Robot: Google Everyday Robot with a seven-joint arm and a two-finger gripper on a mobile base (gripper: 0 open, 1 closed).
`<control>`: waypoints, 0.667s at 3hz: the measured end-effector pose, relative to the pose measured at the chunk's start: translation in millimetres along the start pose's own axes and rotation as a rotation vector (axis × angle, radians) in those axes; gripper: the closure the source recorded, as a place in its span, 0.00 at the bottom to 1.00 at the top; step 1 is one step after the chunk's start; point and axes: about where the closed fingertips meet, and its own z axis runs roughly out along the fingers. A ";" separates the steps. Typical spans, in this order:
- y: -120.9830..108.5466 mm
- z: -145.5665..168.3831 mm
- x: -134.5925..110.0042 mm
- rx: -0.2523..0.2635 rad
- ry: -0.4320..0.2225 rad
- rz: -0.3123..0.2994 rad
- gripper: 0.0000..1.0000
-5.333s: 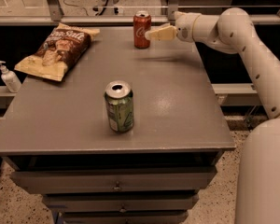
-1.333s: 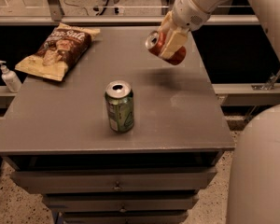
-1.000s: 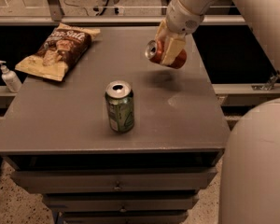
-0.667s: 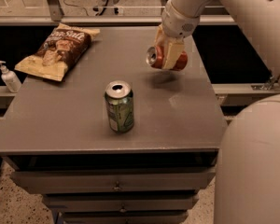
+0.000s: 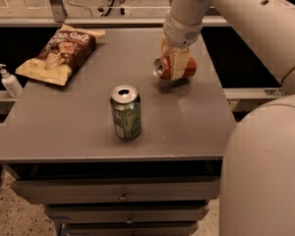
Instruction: Knock coke can over
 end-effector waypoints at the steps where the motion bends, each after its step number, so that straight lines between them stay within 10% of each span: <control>1: 1.4 7.2 -2.5 -0.015 0.006 -0.002 0.82; 2: 3.8 12.7 -6.5 -0.032 -0.004 -0.008 0.59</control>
Offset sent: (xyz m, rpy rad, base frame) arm -0.0137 0.0076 -0.0141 -0.0157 0.0638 0.0250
